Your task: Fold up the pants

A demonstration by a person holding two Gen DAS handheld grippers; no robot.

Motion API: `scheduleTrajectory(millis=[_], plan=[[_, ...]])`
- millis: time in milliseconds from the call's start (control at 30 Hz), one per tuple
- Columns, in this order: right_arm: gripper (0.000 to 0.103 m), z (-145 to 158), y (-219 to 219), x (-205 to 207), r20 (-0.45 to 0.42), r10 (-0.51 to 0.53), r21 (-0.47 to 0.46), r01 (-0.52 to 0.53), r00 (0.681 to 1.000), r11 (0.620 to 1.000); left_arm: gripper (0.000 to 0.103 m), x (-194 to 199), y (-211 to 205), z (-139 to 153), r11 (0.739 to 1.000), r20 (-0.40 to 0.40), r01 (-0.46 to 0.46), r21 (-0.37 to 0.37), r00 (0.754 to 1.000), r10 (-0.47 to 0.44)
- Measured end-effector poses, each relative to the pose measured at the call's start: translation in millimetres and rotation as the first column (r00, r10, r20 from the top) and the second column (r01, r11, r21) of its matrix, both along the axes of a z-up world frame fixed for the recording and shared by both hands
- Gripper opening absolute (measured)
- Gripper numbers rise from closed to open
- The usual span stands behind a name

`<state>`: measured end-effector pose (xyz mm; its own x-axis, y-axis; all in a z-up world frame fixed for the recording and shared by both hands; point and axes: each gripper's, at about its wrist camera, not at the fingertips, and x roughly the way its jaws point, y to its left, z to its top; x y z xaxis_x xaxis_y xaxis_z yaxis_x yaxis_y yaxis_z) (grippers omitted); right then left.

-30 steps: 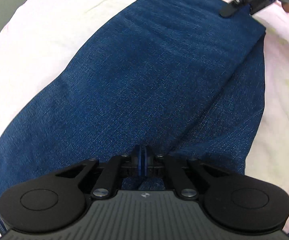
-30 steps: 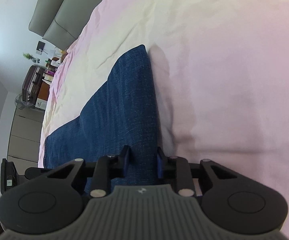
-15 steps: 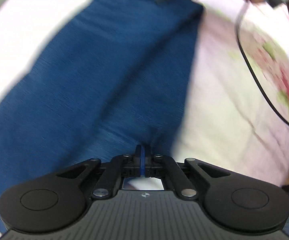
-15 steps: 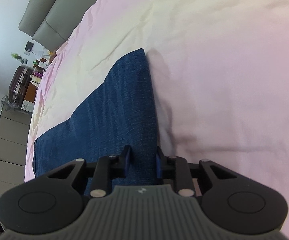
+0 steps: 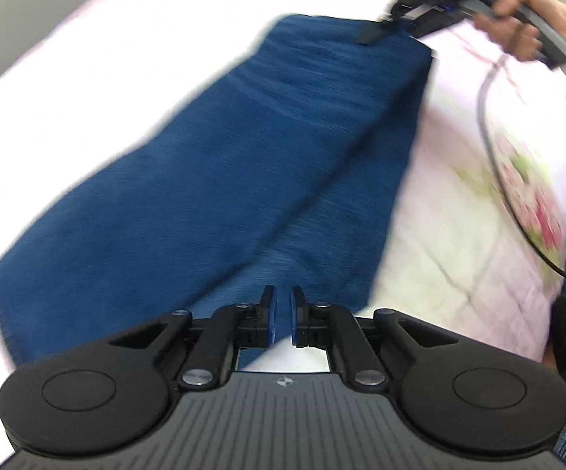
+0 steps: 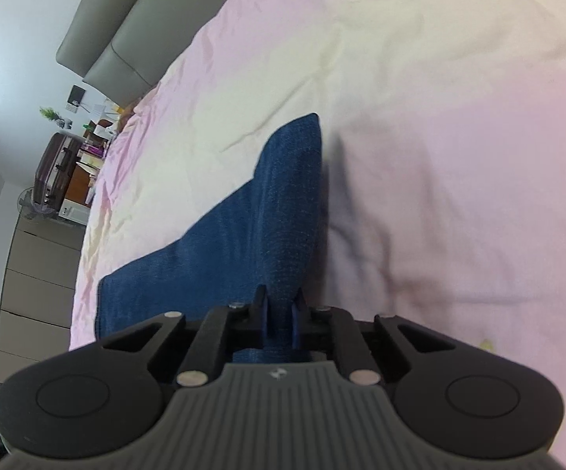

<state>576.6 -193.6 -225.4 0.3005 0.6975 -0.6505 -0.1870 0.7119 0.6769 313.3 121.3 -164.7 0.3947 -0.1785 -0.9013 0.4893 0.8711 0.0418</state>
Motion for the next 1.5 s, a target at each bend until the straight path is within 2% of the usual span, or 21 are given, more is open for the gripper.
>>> scheduleTrajectory(millis=[133,300,433,533,600,700,833,967,1167,1233,1300,1333,1400,1433,1467,1500], plan=[[0.005,52.5,28.6,-7.9,0.012,0.038,0.005,-0.038,0.999,0.999,0.013,-9.0,53.3,17.8,0.988,0.077,-0.15,0.025,0.986,0.148],[0.005,119.4,93.7,-25.6,0.06,0.09,-0.01,-0.089,0.994,0.996,0.013,-22.3,132.6,36.5,0.948,0.138,-0.316,0.049,0.942,0.307],[0.005,157.1,168.9,-45.5,0.098,0.157,-0.018,-0.156,0.983,0.988,0.014,-38.4,179.2,49.8,0.924,0.167,-0.383,0.004,0.911,0.377],[0.005,165.5,228.0,-58.9,0.1,0.193,-0.007,-0.193,0.976,0.981,0.014,-53.0,198.2,59.9,0.915,0.175,-0.401,-0.05,0.898,0.403],[0.005,160.0,267.6,-65.8,0.084,0.211,0.008,-0.212,0.974,0.977,0.014,-48.0,213.9,56.2,0.904,0.179,-0.415,-0.104,0.886,0.427],[0.005,139.1,322.5,-75.0,0.033,0.238,0.018,-0.238,0.971,0.971,0.014,-54.2,233.9,62.3,0.87,0.168,-0.454,-0.191,0.858,0.484],[0.005,101.4,389.3,-84.8,-0.029,0.259,0.003,-0.259,0.965,0.966,0.014,-65.9,248.8,62.7,0.846,0.143,-0.469,-0.252,0.847,0.512],[0.005,61.2,429.1,-85.2,-0.083,0.241,-0.024,-0.244,0.967,0.97,0.013,-70.1,258.5,55.2,0.831,0.118,-0.477,-0.287,0.843,0.525],[0.007,9.0,455.8,-79.8,-0.14,0.242,-0.046,-0.251,0.96,0.967,0.014,-68.8,271.6,44.2,0.785,0.083,-0.515,-0.345,0.816,0.572],[0.016,-3.4,461.9,-79.0,-0.153,0.257,-0.049,-0.267,0.954,0.963,0.02,-68.9,276.7,43.9,0.753,0.052,-0.535,-0.383,0.802,0.595],[0.027,-7.7,461.4,-78.2,-0.168,0.249,-0.027,-0.257,0.954,0.966,0.035,-69.8,280.5,45.3,0.718,0.022,-0.552,-0.423,0.787,0.617],[0.03,-6.3,458.9,-78.6,-0.164,0.251,-0.01,-0.256,0.954,0.967,0.039,-71.0,280.9,47.4,0.704,0.01,-0.556,-0.441,0.782,0.624],[0.033,2.3,451.7,-79.7,-0.137,0.262,0.023,-0.262,0.955,0.965,0.059,-74.2,281.0,52.4,0.668,-0.011,-0.559,-0.491,0.771,0.637],[0.033,10.3,448.4,-79.1,-0.108,0.266,0.028,-0.264,0.958,0.964,0.064,-75.8,279.9,54.7,0.654,-0.019,-0.556,-0.513,0.769,0.639],[0.035,18.0,442.0,-81.3,-0.076,0.271,0.031,-0.269,0.96,0.963,0.073,-76.5,277.5,56.0,0.64,-0.025,-0.554,-0.532,0.766,0.642],[0.037,26.6,433.1,-83.2,-0.041,0.275,0.032,-0.273,0.961,0.961,0.079,-76.1,275.0,55.9,0.634,-0.023,-0.559,-0.534,0.759,0.65]])
